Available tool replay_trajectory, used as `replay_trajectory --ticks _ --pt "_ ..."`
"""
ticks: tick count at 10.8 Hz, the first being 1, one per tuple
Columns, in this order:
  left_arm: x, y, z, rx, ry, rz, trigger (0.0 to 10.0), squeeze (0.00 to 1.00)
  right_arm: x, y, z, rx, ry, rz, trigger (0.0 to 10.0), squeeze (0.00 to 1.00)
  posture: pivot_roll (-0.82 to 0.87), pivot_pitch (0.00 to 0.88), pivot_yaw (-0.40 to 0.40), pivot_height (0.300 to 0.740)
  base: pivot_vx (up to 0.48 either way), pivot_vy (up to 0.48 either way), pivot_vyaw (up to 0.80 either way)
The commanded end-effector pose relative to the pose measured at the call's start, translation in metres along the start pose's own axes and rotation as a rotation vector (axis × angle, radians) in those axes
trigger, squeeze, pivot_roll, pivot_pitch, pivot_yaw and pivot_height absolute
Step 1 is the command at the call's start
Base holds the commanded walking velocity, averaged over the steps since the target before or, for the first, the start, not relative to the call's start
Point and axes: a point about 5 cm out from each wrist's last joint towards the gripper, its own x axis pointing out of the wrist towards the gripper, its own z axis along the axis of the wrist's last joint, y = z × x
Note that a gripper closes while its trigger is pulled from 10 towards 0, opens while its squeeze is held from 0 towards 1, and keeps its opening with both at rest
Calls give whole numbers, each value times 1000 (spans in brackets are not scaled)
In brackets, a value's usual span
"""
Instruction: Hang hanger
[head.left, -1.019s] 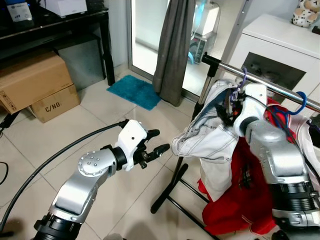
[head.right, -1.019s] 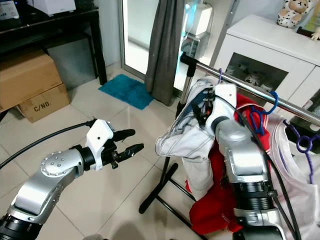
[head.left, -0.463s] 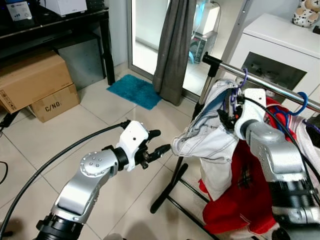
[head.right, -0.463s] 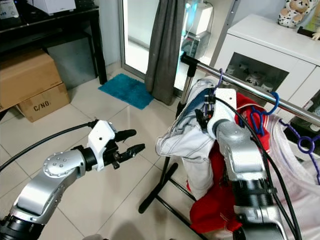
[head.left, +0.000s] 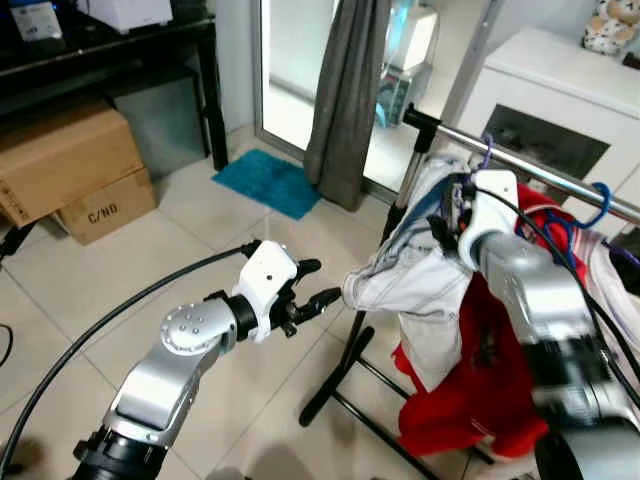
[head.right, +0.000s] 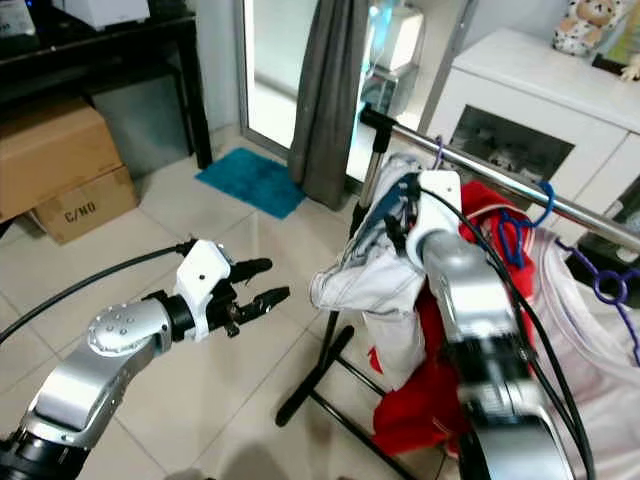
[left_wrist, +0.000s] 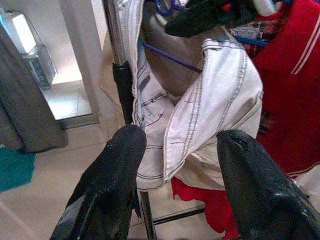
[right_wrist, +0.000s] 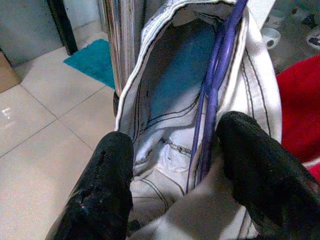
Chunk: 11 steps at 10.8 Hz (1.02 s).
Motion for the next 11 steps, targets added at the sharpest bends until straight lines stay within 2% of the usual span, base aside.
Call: replay_trajectory --ticks 1,4,6,8,10,11 --pt "2 0 2 11 -3 -8 10000 0 7 1 9 -11 -26 8 10000 0 50 0 -102 740 0 0 0" --pt "3 1 3 13 -2 -10 10000 0 25 5 16 13 -10 14 10000 0 55 0 -103 740 0 0 0" --pt "2 1 2 14 1 -6 10000 0 31 -2 23 19 -11 -44 10000 0 61 0 -109 740 0 0 0" --pt "2 1 2 14 5 -7 10000 0 34 -4 18 41 -5 -76 10000 0 61 0 -106 740 0 0 0" --pt "3 3 4 19 2 -7 10000 0 38 1 32 127 -102 -57 10000 0 63 0 -103 740 0 0 0" --pt "2 4 4 22 1 -6 10000 0 38 7 44 162 -193 -10 10000 0 65 0 -104 740 0 0 0"
